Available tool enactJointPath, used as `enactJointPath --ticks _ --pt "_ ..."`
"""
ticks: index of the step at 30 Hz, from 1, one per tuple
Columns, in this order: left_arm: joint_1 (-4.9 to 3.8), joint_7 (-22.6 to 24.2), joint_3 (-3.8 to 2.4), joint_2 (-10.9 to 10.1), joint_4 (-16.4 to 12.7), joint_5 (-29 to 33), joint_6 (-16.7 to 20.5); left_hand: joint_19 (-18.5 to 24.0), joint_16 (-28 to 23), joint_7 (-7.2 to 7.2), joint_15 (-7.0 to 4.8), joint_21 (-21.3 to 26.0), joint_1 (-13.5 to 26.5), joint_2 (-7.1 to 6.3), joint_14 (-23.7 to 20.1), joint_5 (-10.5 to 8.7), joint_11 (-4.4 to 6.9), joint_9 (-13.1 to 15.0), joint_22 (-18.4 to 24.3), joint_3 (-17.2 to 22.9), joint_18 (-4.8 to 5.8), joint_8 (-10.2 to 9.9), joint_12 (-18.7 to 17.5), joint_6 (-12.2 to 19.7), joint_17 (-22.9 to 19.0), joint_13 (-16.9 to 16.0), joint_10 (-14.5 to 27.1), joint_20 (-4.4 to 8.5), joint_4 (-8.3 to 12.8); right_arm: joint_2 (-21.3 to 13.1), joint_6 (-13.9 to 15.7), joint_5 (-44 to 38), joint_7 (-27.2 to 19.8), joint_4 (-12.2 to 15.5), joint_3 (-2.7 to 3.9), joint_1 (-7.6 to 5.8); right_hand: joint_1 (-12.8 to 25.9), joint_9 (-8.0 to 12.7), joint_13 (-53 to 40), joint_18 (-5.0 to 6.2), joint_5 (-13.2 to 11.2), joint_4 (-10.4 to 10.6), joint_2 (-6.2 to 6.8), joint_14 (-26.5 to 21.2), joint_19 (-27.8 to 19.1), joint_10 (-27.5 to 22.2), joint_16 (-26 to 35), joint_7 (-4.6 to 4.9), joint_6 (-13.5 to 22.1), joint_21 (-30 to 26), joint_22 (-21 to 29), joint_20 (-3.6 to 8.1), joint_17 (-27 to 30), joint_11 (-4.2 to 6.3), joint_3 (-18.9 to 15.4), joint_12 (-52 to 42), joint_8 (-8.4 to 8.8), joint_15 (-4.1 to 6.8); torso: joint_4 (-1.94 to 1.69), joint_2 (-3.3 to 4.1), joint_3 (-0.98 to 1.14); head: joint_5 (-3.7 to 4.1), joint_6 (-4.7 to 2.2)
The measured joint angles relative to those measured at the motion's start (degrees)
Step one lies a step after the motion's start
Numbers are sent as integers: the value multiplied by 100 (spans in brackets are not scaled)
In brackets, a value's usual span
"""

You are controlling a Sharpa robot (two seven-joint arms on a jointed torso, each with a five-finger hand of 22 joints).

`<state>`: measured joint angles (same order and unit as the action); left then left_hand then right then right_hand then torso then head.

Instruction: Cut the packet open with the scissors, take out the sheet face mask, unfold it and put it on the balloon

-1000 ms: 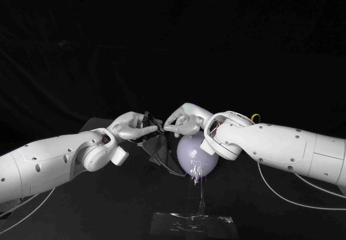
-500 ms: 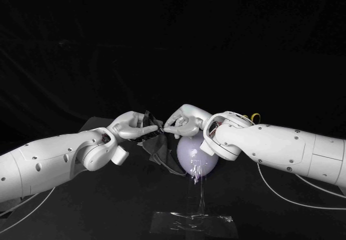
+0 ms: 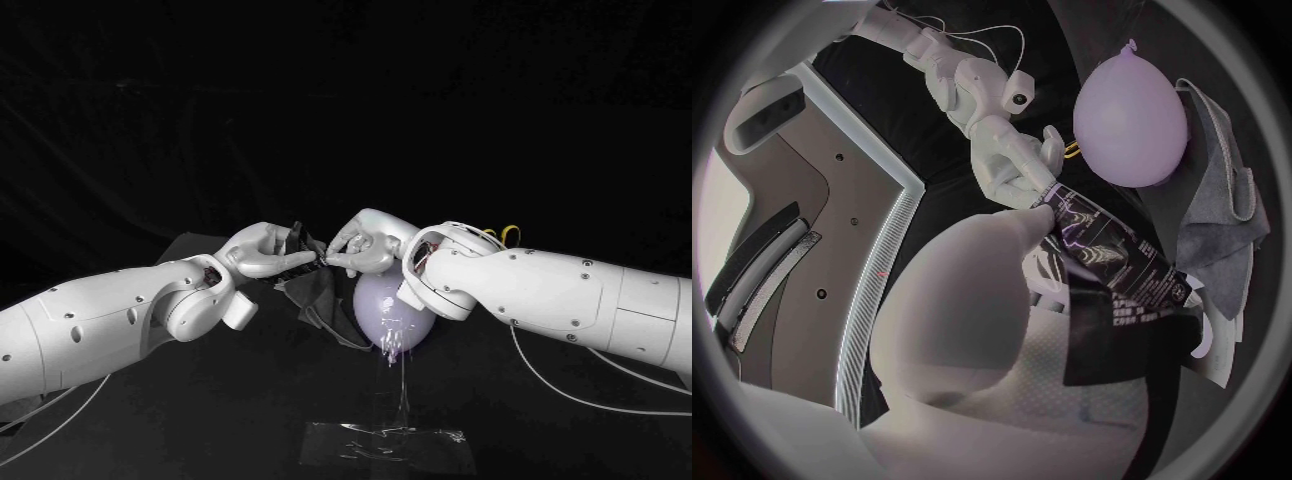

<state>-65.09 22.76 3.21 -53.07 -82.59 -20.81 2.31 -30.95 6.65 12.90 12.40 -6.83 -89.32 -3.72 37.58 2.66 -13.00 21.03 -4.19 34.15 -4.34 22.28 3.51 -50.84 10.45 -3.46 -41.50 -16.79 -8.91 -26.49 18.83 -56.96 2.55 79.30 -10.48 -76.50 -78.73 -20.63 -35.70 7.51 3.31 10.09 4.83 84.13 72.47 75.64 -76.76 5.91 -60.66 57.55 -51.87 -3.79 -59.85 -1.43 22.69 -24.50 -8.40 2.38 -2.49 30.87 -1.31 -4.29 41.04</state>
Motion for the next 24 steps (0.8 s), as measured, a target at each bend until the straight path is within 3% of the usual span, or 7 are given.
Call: enactJointPath --ticks 7,14,18,24 --pt "2 -22 4 12 -20 0 6 0 0 0 -3 -22 -1 0 44 0 21 -3 -5 0 0 32 0 0 12 0 -21 0 0 39 -4 -329 92 36 1 39 -17 -6 -43 -2 1 -23 42 0 19 0 -39 -1 1 19 -25 19 -69 0 -22 0 0 0 0 3 0 2 19" --pt "3 -31 5 30 -28 0 16 -20 24 14 -3 -22 -1 0 86 0 20 -2 -4 -1 1 32 -1 -14 18 1 -61 20 1 52 -3 -612 207 66 2 56 117 -6 -89 -4 2 -23 175 0 19 0 -39 -2 1 19 -25 19 -76 0 -23 0 0 0 0 2 2 -3 32" --pt "3 -36 5 34 -30 0 24 -20 35 21 -19 -22 -1 -1 126 0 29 -1 -4 -16 0 32 -1 -25 34 -6 -113 20 16 74 -1 -710 282 59 4 60 192 -5 -114 -4 2 11 250 -1 19 0 -39 44 48 -21 17 19 -76 0 -56 0 0 -1 2 0 2 0 34" --pt "4 -48 7 39 -30 3 49 -41 49 10 -24 -22 -1 -1 167 0 31 -1 -4 -16 0 58 -1 -37 44 -5 -174 -1 16 130 6 -773 374 5 5 78 187 -7 -147 -5 23 -5 244 -1 19 0 -104 34 39 -19 -15 19 -142 0 -35 -8 -3 -1 2 -1 2 18 30"
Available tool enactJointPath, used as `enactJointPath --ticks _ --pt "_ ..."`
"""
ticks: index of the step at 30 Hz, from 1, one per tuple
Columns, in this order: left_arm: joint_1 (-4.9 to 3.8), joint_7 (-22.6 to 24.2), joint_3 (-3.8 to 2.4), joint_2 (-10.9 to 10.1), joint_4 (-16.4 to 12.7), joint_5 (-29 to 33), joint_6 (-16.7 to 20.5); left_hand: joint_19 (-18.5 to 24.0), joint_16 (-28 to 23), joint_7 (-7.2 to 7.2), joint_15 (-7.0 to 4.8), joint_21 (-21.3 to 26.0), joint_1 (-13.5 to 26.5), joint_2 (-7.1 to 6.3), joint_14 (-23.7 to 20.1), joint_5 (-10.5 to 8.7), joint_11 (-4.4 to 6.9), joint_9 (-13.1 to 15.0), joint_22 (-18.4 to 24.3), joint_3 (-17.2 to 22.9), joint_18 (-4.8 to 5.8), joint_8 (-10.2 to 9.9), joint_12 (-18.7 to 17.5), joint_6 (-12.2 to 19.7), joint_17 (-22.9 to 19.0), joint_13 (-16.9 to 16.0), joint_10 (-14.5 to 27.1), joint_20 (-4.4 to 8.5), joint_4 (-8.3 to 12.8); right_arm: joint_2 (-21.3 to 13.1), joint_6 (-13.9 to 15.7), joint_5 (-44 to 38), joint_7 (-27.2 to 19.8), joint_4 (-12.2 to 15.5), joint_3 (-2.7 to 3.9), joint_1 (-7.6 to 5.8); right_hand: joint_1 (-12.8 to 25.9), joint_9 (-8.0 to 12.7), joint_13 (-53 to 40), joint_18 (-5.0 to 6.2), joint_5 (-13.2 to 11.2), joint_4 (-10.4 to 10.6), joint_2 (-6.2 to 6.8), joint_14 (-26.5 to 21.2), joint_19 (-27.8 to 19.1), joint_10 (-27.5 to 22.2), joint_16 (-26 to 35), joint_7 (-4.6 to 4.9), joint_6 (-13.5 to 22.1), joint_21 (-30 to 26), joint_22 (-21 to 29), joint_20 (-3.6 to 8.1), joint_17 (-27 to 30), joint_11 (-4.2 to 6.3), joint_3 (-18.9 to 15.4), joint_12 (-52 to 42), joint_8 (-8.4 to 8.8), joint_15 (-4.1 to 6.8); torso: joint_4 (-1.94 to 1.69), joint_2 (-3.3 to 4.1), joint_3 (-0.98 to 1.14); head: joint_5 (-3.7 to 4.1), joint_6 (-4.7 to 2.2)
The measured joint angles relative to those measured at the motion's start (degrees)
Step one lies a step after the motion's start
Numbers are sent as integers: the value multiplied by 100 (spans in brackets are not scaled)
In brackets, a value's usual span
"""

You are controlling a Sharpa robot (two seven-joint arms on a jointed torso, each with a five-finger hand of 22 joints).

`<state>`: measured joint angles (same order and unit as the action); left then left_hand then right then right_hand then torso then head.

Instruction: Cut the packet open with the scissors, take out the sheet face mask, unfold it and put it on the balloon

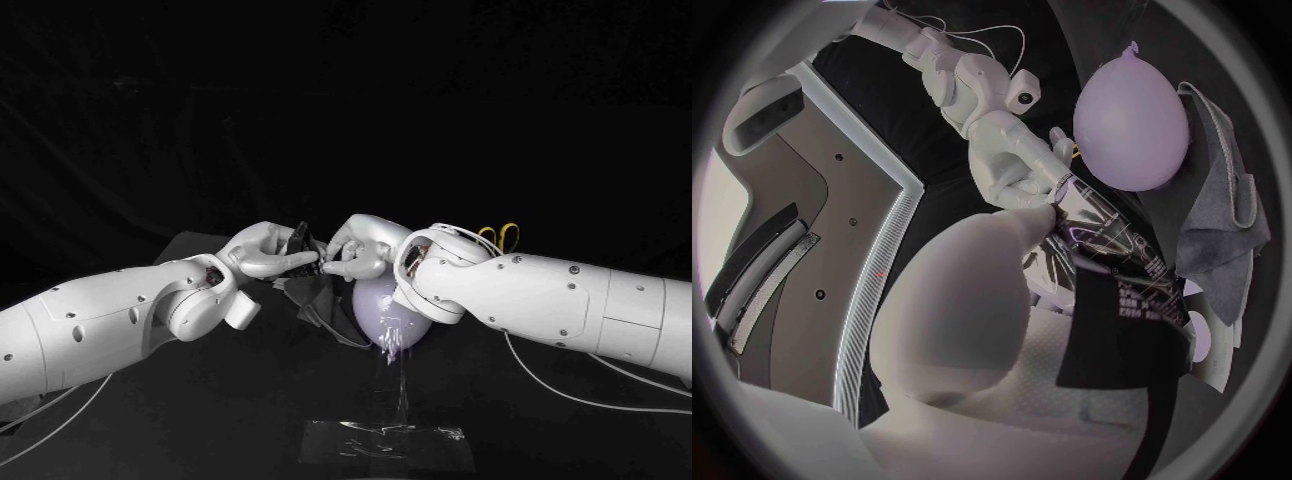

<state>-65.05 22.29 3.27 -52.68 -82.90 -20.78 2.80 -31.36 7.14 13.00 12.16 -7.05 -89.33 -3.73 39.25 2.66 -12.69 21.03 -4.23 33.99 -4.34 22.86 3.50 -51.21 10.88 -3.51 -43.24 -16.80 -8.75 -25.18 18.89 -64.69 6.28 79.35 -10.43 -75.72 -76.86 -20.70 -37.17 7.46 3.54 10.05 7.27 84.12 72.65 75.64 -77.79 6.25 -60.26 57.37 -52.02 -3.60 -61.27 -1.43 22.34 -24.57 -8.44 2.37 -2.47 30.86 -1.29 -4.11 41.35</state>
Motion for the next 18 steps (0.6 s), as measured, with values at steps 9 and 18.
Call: enactJointPath --ticks 9,18 --pt "1 -14 1 14 -11 36 35 0 0 1 1 0 0 0 -1 0 0 7 1 0 0 0 21 1 0 -5 0 0 0 57 96 344 13 -54 0 35 -308 -136 -425 -42 -26 -482 -289 -10 103 377 -208 -187 -355 247 -321 103 -456 159 577 -494 -334 133 -4 0 -2 12 -10" --pt "-6 -5 -6 18 -12 141 72 1 21 1 3 0 17 17 39 0 0 22 1 0 0 0 21 3 7 -5 -41 1 0 58 146 1459 -85 -64 -9 51 -121 -136 -1039 -47 -48 -528 -410 -30 103 453 -398 -197 -365 270 -391 103 -866 84 745 -1122 -345 154 -1 -3 -3 13 -15"
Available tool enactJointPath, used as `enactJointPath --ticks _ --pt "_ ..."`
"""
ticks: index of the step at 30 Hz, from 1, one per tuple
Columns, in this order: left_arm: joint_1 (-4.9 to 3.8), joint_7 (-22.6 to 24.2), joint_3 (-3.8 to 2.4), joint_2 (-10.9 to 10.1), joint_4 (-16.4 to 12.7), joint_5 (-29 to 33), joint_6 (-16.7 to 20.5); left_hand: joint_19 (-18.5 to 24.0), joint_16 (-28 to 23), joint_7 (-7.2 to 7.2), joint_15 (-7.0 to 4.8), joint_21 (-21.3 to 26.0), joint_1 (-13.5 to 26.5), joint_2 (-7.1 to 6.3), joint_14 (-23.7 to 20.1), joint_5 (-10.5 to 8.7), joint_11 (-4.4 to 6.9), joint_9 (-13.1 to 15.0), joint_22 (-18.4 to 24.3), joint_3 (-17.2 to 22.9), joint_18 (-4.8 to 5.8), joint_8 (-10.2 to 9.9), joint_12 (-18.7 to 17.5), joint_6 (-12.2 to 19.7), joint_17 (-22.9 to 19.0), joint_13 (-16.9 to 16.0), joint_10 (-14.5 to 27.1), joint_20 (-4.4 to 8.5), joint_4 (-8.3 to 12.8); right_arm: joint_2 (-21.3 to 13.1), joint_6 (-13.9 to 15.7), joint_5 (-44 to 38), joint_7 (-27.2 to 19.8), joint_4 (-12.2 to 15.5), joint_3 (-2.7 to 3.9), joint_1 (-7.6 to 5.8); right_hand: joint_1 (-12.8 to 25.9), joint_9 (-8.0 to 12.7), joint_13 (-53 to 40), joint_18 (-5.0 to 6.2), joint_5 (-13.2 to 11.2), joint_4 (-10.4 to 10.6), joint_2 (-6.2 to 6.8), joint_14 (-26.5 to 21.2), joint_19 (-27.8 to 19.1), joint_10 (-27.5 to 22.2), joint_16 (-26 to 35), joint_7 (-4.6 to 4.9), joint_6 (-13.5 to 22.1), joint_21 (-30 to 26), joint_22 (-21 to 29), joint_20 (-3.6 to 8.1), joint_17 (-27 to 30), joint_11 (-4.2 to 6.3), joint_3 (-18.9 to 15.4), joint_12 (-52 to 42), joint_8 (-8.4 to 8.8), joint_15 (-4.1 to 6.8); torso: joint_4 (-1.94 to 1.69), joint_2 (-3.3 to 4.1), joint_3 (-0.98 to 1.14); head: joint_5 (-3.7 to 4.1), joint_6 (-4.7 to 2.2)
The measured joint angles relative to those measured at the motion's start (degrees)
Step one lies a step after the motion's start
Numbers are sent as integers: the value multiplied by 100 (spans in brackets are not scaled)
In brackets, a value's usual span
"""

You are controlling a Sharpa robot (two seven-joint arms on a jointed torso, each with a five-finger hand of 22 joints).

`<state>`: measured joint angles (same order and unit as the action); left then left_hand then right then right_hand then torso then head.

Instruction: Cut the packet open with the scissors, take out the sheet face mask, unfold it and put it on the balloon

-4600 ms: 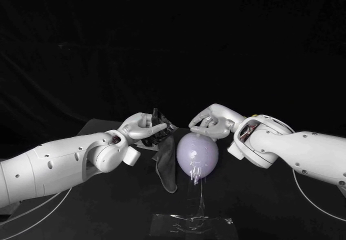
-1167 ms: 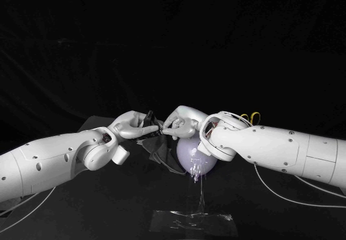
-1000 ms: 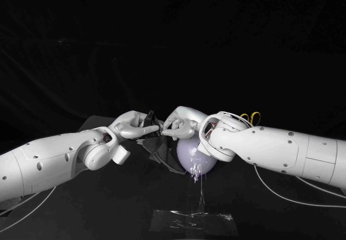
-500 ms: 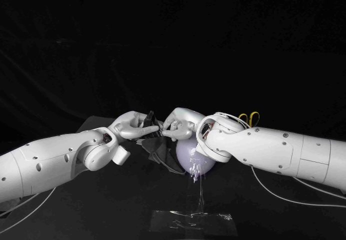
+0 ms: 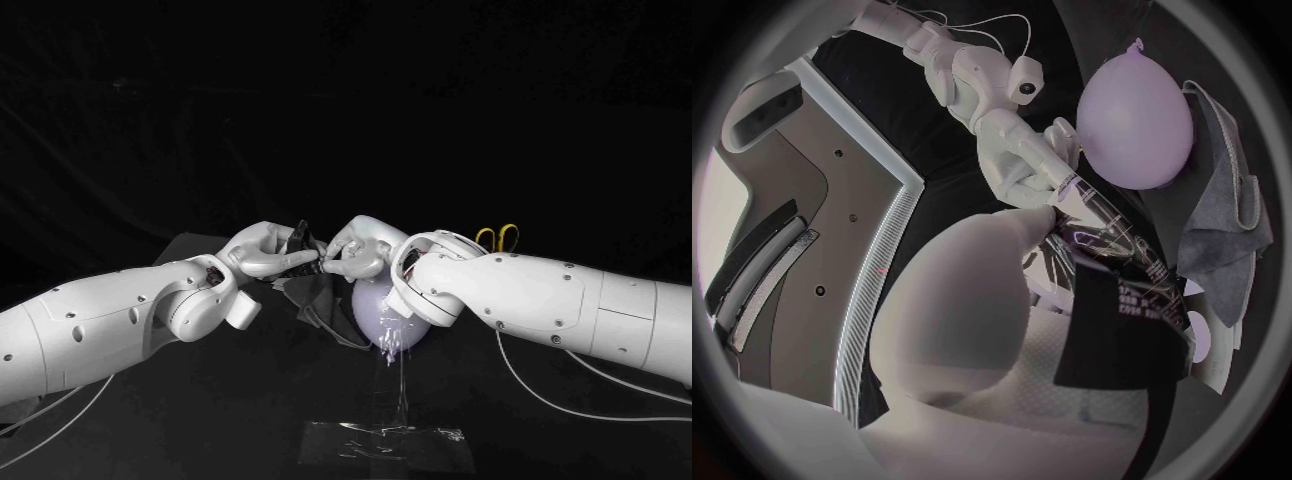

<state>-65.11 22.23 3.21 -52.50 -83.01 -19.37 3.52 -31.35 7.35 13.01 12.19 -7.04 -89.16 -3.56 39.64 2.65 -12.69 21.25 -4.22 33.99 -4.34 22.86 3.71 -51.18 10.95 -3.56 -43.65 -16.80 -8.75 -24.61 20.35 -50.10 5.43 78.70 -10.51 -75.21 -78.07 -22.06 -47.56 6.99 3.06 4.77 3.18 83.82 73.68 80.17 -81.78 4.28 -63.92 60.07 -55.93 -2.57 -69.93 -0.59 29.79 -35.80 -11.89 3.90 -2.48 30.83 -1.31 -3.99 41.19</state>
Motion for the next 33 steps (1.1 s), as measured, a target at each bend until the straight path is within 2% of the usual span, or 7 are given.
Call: enactJointPath --ticks 2,5,9,12,16,21,33 --pt "0 4 0 1 0 26 9 0 0 0 0 0 30 -15 0 0 0 0 0 0 0 0 0 0 0 0 0 0 0 -6 0 265 -32 12 0 1 90 0 -91 -2 -11 -178 16 10 0 29 -24 -15 14 0 -18 0 -64 29 178 -78 0 11 2 0 1 0 -3" --pt "-2 9 -1 1 0 69 26 14 0 0 0 0 30 -15 0 0 0 -4 7 0 0 0 0 0 0 0 46 14 0 -16 1 643 -76 29 -1 3 142 -1 -190 -2 -12 -225 19 13 0 46 -60 -33 33 0 -43 0 -129 14 225 -180 -1 14 1 0 2 3 -7" --pt "-3 16 -2 1 -8 120 51 23 0 -9 0 0 156 -133 0 1 -3 -41 16 -85 0 -39 0 117 9 6 68 23 82 -41 21 989 -115 37 -3 6 211 -2 -308 -8 -22 -297 28 20 22 67 -91 -52 54 42 -92 22 -228 34 296 -292 -32 22 1 1 2 8 -12" --pt "-5 18 -5 -1 -19 149 68 23 24 -62 12 0 197 -374 12 1 -14 -122 21 -242 0 -203 0 373 18 6 56 22 93 -61 41 1152 -126 36 -3 8 232 -2 -371 -35 -29 -336 7 21 0 75 -133 -51 57 42 -89 44 -293 42 336 -313 -33 23 1 1 2 9 -15" --pt "-8 18 -6 -9 -29 158 92 23 68 -154 54 0 325 -672 54 1 -150 -216 21 -462 0 -393 1 652 34 -16 -172 22 78 -86 69 1260 -127 29 -6 11 263 -3 -420 -37 -32 -374 37 22 0 76 -156 -51 58 42 -85 44 -366 43 374 -379 -33 24 0 2 2 9 -16" --pt "-9 -12 -6 -31 -39 143 120 -130 107 -210 62 -40 513 -877 62 1 -176 -313 27 -748 1 -566 27 838 56 -20 -281 5 -3 -132 103 1294 -113 25 -6 11 301 -3 -492 -39 -37 -423 30 29 0 92 -200 -64 85 41 -101 43 -456 27 423 -448 -112 31 0 3 3 9 -16" --pt "-14 -127 -6 -97 -4 82 197 -487 222 -204 -4 -145 522 -886 168 1 -120 -404 2 -1088 1 -713 60 964 98 -20 -432 25 -61 -232 132 1223 -43 67 -6 11 369 -3 -560 -42 -44 -509 37 29 -1 115 -248 -61 111 62 -159 42 -517 48 509 -491 -167 31 2 4 3 18 -8"
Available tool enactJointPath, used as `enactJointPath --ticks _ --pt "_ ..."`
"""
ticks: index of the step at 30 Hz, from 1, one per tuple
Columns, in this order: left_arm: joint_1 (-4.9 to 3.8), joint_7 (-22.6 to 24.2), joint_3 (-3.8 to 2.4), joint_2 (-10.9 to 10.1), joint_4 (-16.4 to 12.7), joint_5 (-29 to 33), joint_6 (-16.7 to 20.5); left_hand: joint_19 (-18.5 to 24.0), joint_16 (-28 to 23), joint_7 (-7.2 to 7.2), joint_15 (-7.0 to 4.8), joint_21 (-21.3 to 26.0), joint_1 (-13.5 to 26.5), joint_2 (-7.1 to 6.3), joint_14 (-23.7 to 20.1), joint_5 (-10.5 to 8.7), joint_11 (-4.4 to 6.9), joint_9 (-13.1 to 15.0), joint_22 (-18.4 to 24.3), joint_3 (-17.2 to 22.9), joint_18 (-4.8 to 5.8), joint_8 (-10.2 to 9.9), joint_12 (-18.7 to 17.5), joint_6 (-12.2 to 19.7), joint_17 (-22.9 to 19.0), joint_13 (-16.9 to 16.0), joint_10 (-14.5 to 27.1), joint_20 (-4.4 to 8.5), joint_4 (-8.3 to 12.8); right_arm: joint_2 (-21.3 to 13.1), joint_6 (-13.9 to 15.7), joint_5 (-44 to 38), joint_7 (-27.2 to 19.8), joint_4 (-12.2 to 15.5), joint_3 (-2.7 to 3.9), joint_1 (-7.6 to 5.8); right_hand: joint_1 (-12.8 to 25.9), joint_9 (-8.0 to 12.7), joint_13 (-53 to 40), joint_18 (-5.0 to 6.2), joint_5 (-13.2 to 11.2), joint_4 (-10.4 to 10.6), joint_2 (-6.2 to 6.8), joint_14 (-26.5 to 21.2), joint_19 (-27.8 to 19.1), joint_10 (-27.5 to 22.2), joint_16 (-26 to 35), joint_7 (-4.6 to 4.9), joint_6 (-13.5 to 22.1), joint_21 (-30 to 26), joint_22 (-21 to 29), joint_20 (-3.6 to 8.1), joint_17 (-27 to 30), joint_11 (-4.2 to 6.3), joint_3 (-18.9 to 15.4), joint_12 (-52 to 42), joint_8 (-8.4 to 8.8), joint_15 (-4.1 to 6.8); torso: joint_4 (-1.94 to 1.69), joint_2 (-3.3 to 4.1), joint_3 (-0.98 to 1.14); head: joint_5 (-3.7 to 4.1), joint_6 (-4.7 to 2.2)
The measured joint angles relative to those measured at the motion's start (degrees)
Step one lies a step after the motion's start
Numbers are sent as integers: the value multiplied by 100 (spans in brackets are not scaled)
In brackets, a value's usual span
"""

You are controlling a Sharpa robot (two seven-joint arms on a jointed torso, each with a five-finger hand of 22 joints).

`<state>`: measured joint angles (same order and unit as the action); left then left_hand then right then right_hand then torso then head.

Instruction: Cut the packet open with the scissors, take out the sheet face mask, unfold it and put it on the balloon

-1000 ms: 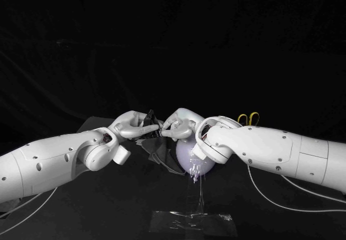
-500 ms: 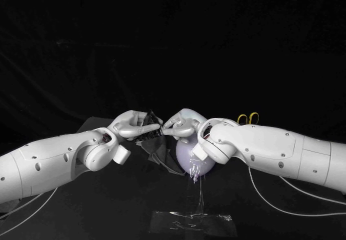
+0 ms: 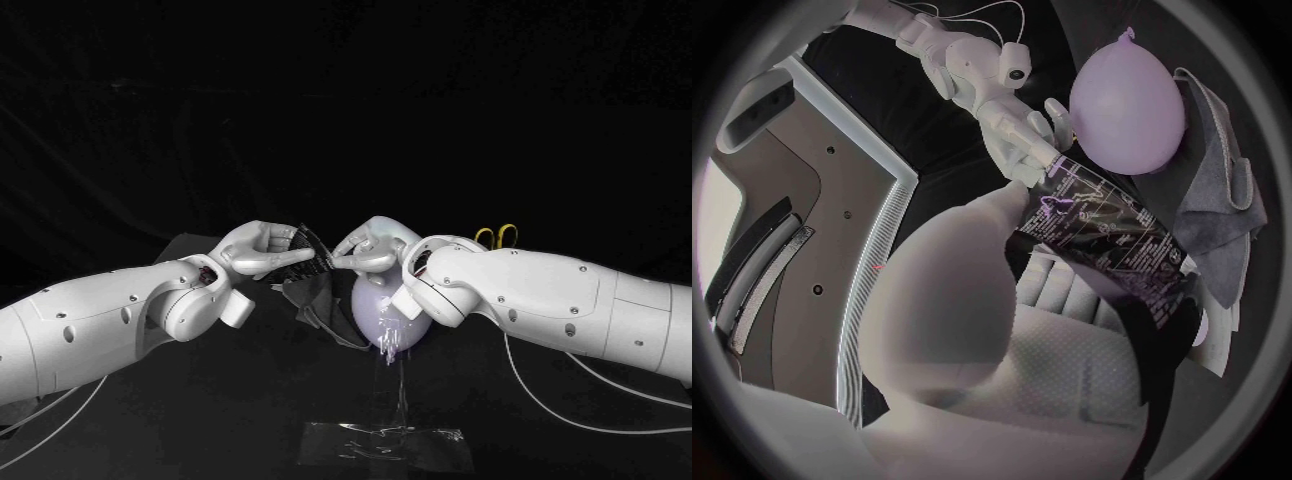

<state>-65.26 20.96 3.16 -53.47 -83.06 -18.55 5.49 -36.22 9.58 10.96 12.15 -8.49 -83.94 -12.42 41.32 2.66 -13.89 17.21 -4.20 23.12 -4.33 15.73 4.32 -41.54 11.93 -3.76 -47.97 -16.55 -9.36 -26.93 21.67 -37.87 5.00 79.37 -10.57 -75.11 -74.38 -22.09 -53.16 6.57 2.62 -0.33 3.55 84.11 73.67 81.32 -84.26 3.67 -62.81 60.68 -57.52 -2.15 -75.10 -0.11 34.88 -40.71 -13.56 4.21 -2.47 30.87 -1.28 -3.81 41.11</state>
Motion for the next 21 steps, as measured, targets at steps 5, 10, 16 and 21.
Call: enactJointPath --ticks 5,10,16,21 --pt "-7 -75 1 -41 58 -39 60 -272 79 0 -56 -95 -127 127 98 0 69 -21 -35 -37 -1 0 0 0 27 1 -69 -3 13 -72 5 -69 24 47 0 -2 15 0 0 -1 -1 -7 15 0 0 9 -1 2 20 0 -4 0 1 9 7 0 -63 0 -1 -2 0 4 0" --pt "-16 -168 1 -92 129 -170 137 -382 173 1 -72 -149 -282 257 217 0 88 -26 -46 -46 0 0 34 -26 61 -6 -156 5 33 -159 17 -150 42 87 0 -7 53 0 -18 -2 -11 -8 8 -1 -1 10 -1 9 29 0 -12 -1 15 9 40 0 -65 -1 -1 -3 -1 4 -1" --pt "-21 -320 3 -108 210 -611 238 -556 323 46 -161 -251 -528 422 448 0 172 -26 -66 177 -120 91 118 -371 133 -21 -402 15 154 -245 54 -233 53 145 0 -15 75 0 -35 -10 -12 -38 30 -1 20 39 -30 10 32 38 -59 20 20 39 71 -11 -66 -1 -1 -3 0 4 -1" --pt "-23 -435 3 -88 258 -1020 300 -618 395 126 -232 -282 -602 496 579 0 273 -5 -74 339 -194 221 163 -661 170 -21 -561 15 146 -271 80 -295 59 183 0 -27 84 0 -37 -12 5 -38 39 -1 20 50 -32 -3 36 38 -62 20 19 50 71 -18 -102 -2 0 -3 -1 12 -5"
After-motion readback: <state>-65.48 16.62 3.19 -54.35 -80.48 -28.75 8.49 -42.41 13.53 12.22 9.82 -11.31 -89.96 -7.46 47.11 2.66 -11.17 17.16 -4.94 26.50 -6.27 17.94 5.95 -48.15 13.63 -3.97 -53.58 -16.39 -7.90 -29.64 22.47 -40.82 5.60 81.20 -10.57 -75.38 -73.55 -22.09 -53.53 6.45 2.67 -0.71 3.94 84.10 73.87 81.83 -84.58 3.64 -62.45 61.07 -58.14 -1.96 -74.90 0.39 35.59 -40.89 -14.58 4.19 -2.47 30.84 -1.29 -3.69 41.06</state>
